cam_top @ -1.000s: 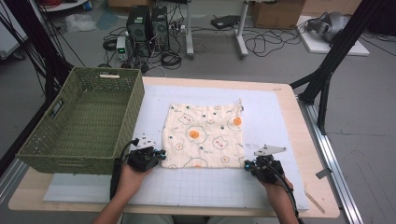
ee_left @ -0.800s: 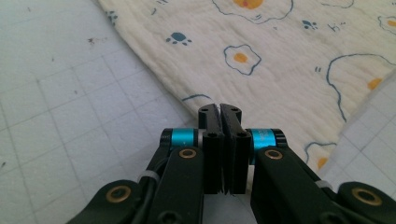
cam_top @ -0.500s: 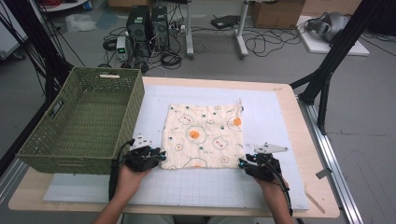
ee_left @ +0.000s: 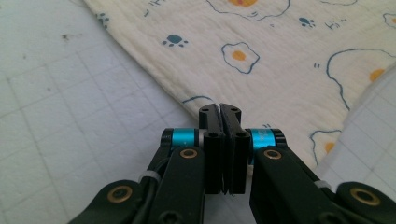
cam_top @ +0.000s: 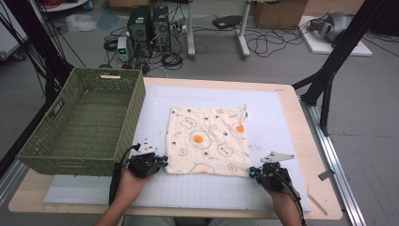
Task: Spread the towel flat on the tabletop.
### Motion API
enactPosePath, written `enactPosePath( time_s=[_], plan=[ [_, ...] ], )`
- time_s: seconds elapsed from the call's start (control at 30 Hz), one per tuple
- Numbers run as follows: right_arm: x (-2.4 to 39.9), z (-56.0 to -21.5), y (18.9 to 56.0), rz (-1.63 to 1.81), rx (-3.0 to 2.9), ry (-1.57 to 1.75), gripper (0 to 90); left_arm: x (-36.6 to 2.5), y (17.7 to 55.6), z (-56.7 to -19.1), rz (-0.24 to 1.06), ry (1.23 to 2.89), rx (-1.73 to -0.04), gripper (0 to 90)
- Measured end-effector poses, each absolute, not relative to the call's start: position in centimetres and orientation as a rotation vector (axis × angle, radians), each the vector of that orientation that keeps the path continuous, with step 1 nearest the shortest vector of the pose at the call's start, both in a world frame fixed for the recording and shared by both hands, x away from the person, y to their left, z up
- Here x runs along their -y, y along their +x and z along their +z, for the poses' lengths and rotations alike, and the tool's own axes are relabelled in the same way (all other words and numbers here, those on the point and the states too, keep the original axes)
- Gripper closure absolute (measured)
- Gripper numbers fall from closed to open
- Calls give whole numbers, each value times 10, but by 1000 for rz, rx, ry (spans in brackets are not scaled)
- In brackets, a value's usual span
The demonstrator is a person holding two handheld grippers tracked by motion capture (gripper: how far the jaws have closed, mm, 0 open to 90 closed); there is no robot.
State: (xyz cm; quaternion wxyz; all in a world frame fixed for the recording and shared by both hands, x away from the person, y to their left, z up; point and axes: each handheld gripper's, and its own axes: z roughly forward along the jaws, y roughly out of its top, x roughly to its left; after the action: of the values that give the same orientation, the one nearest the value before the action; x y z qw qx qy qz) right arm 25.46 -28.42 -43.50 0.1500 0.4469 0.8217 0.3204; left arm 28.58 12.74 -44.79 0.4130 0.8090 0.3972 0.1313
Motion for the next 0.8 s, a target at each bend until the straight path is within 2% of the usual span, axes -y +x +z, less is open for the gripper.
enactPosePath(
  time_s=[0.13, 0.2, 0.23, 0.33, 0.57, 0.7, 0.8],
  plan=[
    [282, -435, 248, 936, -2390, 1280, 864, -129, 280, -445, 325, 2047, -997, 876],
    [283, -434, 247, 954, -2388, 1277, 826, -134, 279, -443, 330, 2026, -1007, 868],
    [283, -433, 247, 965, -2371, 1279, 792, -137, 278, -442, 344, 2008, -1016, 847],
    [286, -428, 249, 1007, -2301, 1282, 686, -145, 280, -438, 371, 1939, -1037, 705],
    [294, -426, 263, 1067, -2157, 1291, 408, -147, 288, -436, 383, 1846, -981, 588],
    [302, -427, 272, 1066, -2124, 1280, 292, -143, 298, -429, 402, 1786, -978, 501],
    [309, -421, 276, 1099, -2089, 1260, 202, -141, 304, -421, 432, 1730, -970, 376]
  ],
)
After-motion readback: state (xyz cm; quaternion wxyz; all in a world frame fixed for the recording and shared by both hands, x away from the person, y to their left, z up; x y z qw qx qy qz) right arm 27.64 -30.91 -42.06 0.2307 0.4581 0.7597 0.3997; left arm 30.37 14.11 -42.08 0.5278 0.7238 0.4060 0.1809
